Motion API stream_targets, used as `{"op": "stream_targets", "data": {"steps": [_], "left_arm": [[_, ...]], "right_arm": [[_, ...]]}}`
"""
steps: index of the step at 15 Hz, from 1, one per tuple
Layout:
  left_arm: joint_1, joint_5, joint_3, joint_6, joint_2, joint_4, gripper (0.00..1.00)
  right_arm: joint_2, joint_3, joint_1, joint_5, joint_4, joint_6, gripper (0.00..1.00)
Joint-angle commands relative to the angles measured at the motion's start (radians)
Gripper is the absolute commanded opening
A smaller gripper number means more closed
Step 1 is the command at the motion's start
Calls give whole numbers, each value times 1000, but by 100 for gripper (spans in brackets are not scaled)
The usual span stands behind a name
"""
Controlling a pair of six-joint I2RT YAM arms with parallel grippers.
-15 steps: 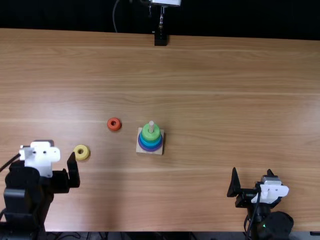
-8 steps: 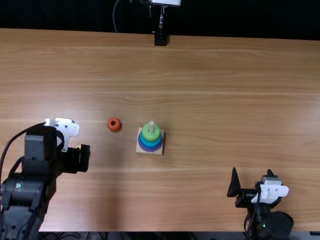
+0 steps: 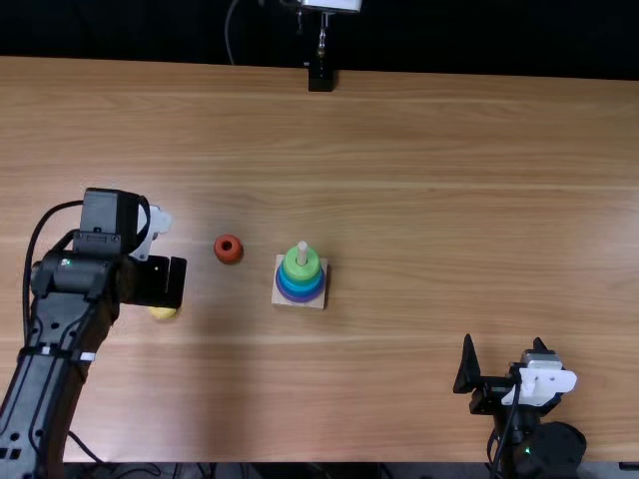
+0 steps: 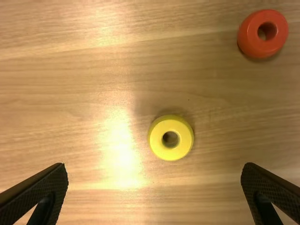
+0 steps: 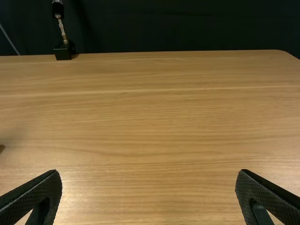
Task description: Build the Hanoi tower: stack the rings onto the peg from bottom to top in this color order: purple, dark blue, light blue, dark green, light green, yellow, orange.
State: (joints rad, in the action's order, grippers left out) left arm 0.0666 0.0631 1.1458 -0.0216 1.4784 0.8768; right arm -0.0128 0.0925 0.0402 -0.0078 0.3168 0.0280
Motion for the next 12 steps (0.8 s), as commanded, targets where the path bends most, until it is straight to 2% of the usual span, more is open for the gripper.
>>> {"op": "stream_targets", "data": {"steps": [1, 2, 4, 9, 12], "left_arm": [[15, -17, 25, 16, 33, 5, 100], [15, -19, 28, 38, 56, 3, 100], [15, -32, 25, 44, 83, 9, 100], [35, -30, -93, 42, 85, -25, 100], [33, -30, -169, 36, 120, -118, 100]], "right_arm": [[13, -77, 9, 2, 75, 1, 100], [13, -77, 9, 2, 75, 1, 100], [13, -77, 9, 2, 75, 1, 100], [13, -77, 9, 2, 75, 1, 100], [13, -77, 9, 2, 75, 1, 100]]}}
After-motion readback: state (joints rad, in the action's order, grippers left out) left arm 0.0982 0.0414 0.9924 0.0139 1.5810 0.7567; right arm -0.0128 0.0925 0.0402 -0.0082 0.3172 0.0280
